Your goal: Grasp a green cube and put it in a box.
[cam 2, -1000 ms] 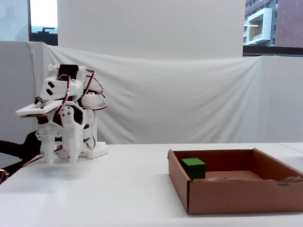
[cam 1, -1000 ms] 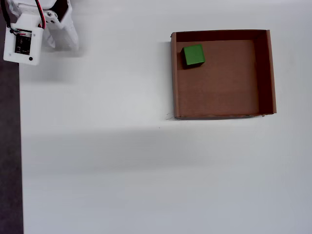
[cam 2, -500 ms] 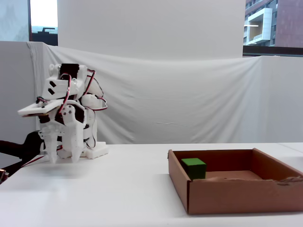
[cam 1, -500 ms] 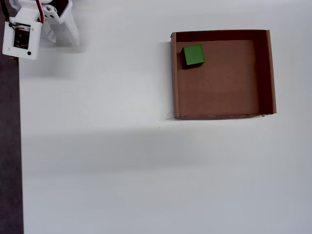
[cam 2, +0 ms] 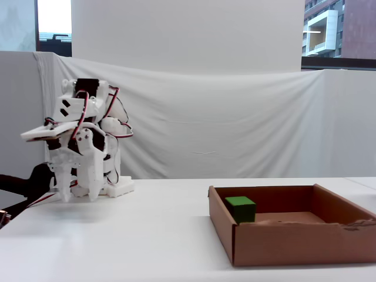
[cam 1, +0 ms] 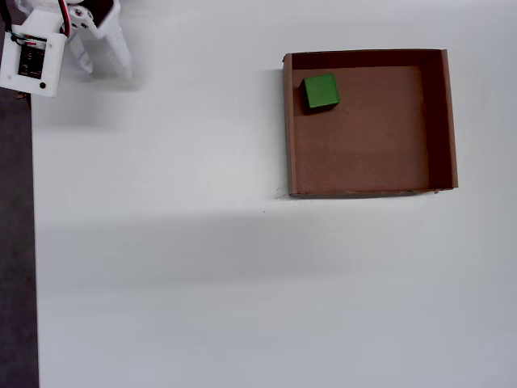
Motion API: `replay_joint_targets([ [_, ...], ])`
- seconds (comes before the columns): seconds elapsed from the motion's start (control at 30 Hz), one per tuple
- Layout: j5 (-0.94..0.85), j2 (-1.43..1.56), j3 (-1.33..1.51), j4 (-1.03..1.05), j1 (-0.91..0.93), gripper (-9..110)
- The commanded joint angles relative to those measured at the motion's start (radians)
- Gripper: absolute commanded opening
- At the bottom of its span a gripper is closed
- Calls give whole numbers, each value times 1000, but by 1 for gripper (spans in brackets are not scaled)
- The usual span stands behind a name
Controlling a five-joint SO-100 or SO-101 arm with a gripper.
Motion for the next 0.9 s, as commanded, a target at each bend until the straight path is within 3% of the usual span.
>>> replay_joint_targets([
  [0.0, 5, 0, -5, 5, -8, 21],
  [0.87, 15, 0, -5, 5, -8, 21],
])
